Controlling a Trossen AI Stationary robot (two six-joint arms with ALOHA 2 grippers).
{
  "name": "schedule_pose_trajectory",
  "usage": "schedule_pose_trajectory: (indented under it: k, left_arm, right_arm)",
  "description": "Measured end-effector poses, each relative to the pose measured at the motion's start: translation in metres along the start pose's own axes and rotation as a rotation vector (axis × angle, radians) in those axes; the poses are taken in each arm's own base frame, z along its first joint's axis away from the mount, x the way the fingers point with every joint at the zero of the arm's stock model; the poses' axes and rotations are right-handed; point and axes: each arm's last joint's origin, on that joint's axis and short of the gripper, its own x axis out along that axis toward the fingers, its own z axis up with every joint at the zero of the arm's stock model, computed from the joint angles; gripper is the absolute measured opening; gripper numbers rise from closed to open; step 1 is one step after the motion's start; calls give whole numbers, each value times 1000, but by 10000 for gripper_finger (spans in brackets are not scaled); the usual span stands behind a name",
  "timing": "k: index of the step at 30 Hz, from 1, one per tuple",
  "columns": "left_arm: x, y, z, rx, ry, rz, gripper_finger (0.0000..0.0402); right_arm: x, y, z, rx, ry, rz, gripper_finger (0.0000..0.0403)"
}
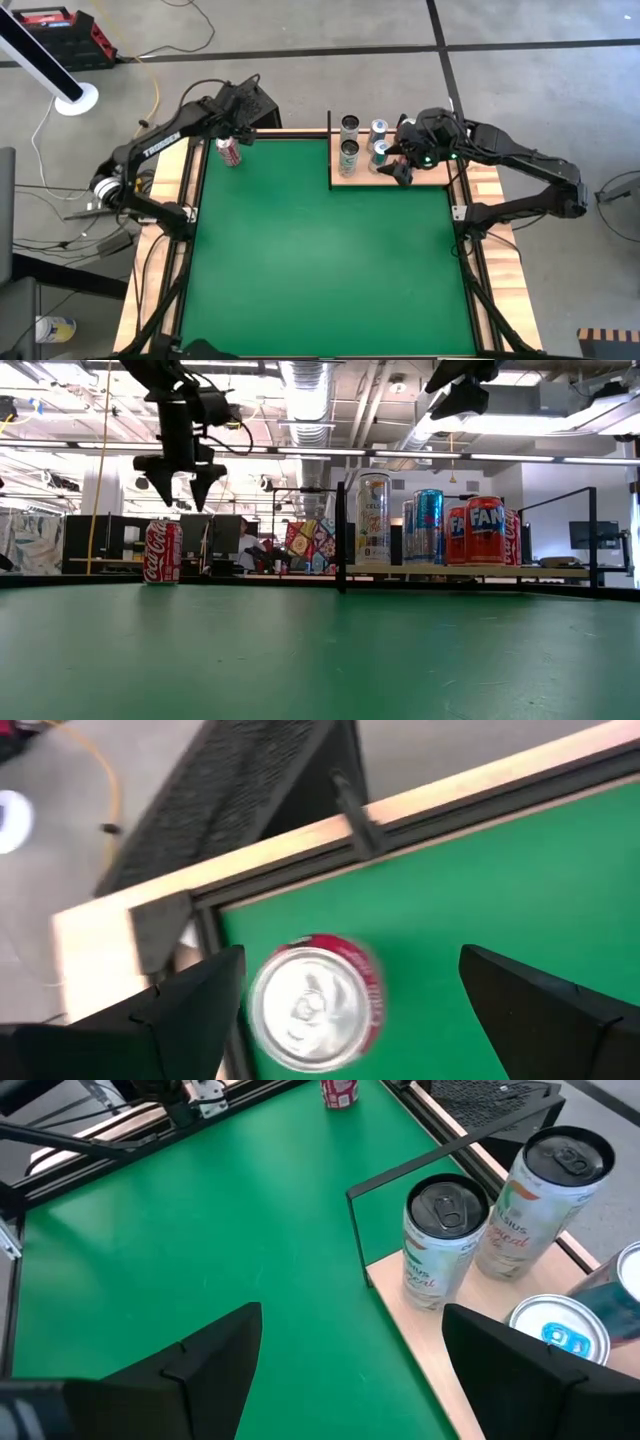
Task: Place canned beverage on shelf
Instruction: Put the red soda can on the shelf aligned with the other soda can
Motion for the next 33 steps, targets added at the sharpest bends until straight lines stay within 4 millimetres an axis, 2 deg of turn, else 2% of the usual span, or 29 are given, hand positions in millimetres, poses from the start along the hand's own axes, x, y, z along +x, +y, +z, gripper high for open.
schedule_pose_trajectory:
  k: [4, 8, 15, 24, 29, 33]
  left_arm:
    - [11, 1, 0, 19, 46, 53, 352]
    - [25, 12, -5, -1, 125, 80, 352]
    - [45, 22, -17, -44, 205, -11, 352]
    - [59, 20, -35, -23, 237, -23, 352]
    - [63, 19, -38, -12, 234, -36, 352]
    - [63, 18, -38, 1, 235, -50, 332]
  right_arm:
    - [0, 3, -1, -4, 6, 9, 332]
    - [1, 6, -1, -14, 9, 21, 332]
    - [1, 9, -2, -19, 12, 32, 332]
    - [1, 8, -2, -21, 8, 16, 332]
    - [1, 8, -2, -14, 7, 11, 332]
    - [1, 9, -2, 8, 7, 12, 332]
